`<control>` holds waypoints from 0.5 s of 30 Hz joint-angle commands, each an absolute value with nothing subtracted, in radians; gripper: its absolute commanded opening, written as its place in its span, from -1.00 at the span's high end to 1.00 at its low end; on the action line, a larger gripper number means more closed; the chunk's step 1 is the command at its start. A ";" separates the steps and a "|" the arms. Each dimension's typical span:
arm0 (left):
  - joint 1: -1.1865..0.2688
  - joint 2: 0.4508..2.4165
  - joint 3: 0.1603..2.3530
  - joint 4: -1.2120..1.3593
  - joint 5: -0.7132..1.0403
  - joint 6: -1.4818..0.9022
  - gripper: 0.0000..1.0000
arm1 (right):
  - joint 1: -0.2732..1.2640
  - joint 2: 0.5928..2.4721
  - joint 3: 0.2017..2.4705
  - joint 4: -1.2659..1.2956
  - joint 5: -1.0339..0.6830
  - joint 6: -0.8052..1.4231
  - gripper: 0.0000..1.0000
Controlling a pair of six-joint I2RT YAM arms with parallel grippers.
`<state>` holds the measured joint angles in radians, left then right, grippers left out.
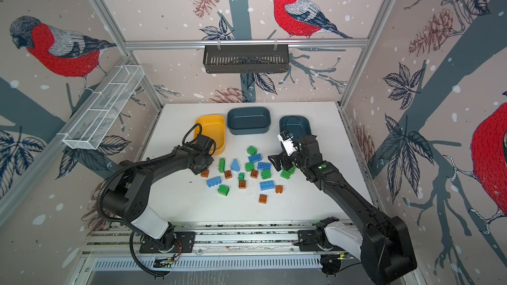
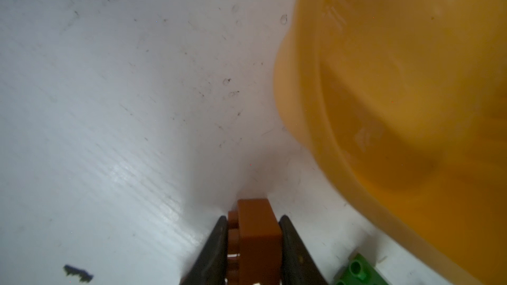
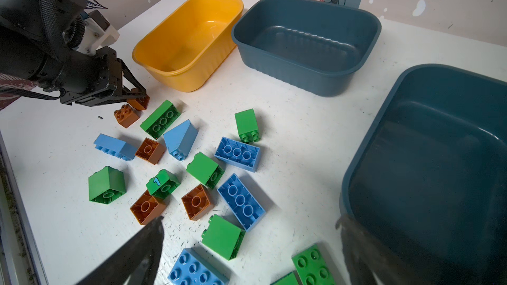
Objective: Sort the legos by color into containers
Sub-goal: 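Close the left gripper on the brown brick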
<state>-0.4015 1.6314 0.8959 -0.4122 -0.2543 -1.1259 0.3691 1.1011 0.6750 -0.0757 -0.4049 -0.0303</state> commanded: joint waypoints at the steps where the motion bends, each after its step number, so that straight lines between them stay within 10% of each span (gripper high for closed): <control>1: -0.402 1.636 0.885 -0.437 -0.271 -1.116 0.33 | 0.369 1.106 0.683 -0.078 -0.398 -0.041 -0.99; 15: -0.400 1.580 0.921 -0.520 -0.313 -1.034 0.72 | 0.363 1.099 0.702 -0.098 -0.435 -0.043 -0.99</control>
<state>-0.4015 1.6077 0.9077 -0.4576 -0.2661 -1.0660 0.3649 1.1046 0.6868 -0.0887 -0.4072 -0.0334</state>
